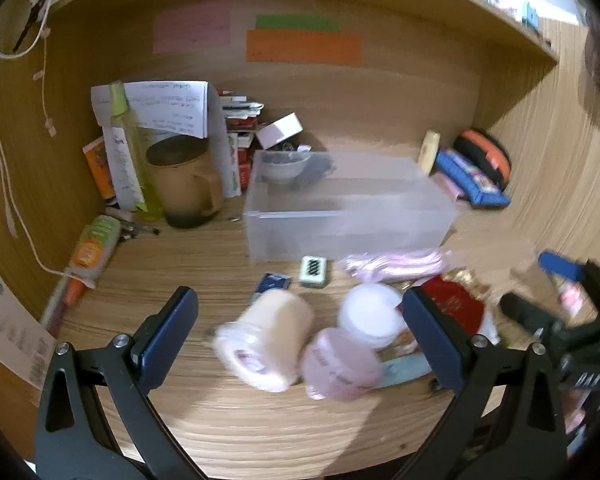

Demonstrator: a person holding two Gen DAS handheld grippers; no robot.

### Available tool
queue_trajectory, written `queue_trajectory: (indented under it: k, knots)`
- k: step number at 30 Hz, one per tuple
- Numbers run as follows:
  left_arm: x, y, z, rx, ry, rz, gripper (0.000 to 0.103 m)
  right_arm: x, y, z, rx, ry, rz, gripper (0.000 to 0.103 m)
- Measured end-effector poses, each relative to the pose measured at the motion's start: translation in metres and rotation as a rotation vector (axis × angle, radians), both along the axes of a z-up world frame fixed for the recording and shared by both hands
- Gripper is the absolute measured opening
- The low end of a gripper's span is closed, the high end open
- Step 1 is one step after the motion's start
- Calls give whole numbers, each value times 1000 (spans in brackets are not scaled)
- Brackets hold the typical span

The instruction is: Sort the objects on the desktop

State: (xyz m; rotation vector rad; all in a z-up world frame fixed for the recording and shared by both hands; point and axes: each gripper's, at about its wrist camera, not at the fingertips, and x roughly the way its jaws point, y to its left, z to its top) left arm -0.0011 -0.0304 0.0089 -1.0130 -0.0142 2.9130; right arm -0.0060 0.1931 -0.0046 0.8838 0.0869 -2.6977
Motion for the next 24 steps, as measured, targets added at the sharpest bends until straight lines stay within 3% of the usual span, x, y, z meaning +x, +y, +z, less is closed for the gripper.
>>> queue_trajectory:
  k: [4,11,24]
  knots:
    - [-8,-18,-6,-46,-71,11,103,-12,-1,0,23,-16,24,103]
    - [-18,-45,-23,8,-180,-23,103,-38,-9,0,81,-66,82,103]
    - [4,-43,-55,-67,-230,-72,103,-68,-40,-17,166,-151,174,103]
